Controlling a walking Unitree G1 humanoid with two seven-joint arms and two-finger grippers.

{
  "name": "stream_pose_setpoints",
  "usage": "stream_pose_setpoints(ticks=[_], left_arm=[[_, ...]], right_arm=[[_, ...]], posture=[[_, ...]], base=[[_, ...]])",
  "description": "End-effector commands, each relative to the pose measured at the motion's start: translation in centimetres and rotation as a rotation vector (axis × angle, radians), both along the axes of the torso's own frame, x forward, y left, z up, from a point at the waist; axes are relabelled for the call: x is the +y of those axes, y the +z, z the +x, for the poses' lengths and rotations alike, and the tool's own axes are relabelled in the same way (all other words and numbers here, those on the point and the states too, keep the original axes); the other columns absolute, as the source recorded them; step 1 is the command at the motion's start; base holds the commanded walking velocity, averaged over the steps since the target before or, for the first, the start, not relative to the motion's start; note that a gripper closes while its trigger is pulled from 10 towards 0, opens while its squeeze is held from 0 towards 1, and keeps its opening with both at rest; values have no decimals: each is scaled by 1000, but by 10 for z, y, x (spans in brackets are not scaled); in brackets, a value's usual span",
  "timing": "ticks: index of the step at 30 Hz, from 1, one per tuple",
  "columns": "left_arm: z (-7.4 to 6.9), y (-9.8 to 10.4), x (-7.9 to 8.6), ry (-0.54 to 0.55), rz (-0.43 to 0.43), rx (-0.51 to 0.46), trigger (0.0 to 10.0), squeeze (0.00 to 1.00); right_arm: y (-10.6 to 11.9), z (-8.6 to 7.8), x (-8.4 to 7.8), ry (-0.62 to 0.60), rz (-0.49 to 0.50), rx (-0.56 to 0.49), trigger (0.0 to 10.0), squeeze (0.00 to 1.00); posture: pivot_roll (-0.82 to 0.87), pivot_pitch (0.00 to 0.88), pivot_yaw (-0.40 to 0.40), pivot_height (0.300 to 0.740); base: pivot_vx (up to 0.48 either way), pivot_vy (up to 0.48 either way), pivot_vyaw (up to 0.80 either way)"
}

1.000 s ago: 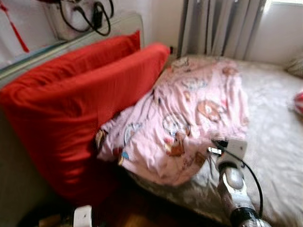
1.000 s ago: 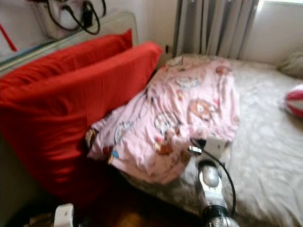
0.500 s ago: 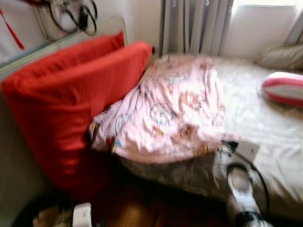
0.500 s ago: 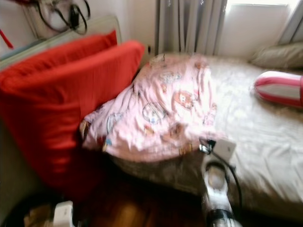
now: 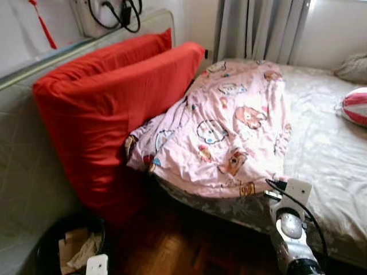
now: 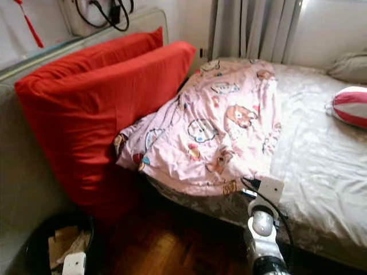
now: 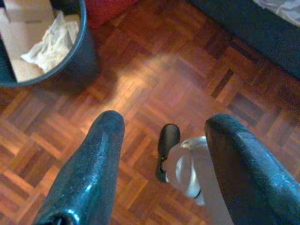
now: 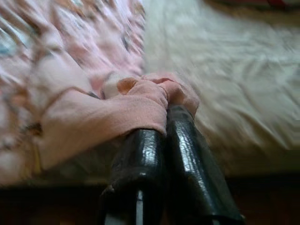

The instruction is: Clean up the room

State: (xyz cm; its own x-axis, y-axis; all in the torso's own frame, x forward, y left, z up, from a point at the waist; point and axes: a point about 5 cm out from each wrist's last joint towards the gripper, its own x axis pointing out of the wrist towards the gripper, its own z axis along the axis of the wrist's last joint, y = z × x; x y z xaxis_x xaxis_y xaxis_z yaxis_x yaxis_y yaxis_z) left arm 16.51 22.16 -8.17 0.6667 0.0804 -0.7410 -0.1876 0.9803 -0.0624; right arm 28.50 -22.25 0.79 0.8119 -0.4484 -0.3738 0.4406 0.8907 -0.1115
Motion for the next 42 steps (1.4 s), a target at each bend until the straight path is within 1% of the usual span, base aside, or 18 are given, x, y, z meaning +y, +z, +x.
stream_pose_setpoints(ticks=[1,3,6,8,9,10,14,16,20,23,26,27,28,33,36,42], left_arm=[[-3,-1,4,2,2,11,10000,0],[-4,-1,4,0,2,12,10000,0],[-4,-1,4,-3,1,14,10000,0],[-5,-1,4,-6,2,16,10000,0],[-6,-2,4,-10,2,19,10000,0],[-7,-2,4,-13,3,21,10000,0],[-8,-3,3,-19,4,24,10000,0],[-8,-3,0,-25,4,27,10000,0],[-8,-5,-6,-37,1,32,10000,0],[-7,-5,-10,-41,0,31,10000,0],[-7,-5,-10,-41,0,31,10000,0],[-6,-5,-11,-43,-1,30,10000,0],[-6,-5,-12,-44,-1,30,10000,0],[-5,-5,-14,-47,-2,28,10000,0],[-5,-5,-14,-48,-1,28,10000,0],[-7,-5,-11,-47,2,29,10000,0]], right_arm=[[-8,-5,1,5,5,60,10000,0],[-19,-12,2,38,30,135,10000,0],[-27,-20,-1,36,34,171,10000,0],[-33,-28,-5,22,23,220,10000,0],[-42,-38,-7,33,22,283,10000,0],[-47,-44,-7,45,26,321,10000,0],[-55,-54,-6,63,34,373,10000,0],[-61,-61,-5,76,49,401,10000,0],[-69,-73,-4,92,45,450,10000,0],[-72,-78,-2,117,55,464,10000,0],[-73,-79,-2,124,52,467,10000,0],[-74,-81,-2,134,43,481,10000,875],[-75,-83,-2,137,37,490,10000,992],[-78,-89,-4,137,28,515,10000,1000],[-78,-90,-5,137,27,520,10000,1000],[-82,-95,-4,152,38,544,10000,992]], posture=[[69,0,20,740],[68,0,21,740],[68,0,21,740],[68,0,21,740],[68,0,21,740],[68,0,21,740],[68,0,21,740],[67,0,24,740],[70,0,24,740],[70,0,25,740],[70,0,25,740],[69,0,26,740],[69,0,26,740],[70,0,25,740],[71,0,25,740],[70,0,24,740]], base=[[0,0,0],[0,0,0],[0,0,0],[0,0,0],[0,0,0],[0,0,0],[0,0,0],[0,0,0],[0,0,0],[0,0,0],[0,0,0],[0,0,0],[0,0,0],[0,0,0],[0,0,0],[0,0,0]])
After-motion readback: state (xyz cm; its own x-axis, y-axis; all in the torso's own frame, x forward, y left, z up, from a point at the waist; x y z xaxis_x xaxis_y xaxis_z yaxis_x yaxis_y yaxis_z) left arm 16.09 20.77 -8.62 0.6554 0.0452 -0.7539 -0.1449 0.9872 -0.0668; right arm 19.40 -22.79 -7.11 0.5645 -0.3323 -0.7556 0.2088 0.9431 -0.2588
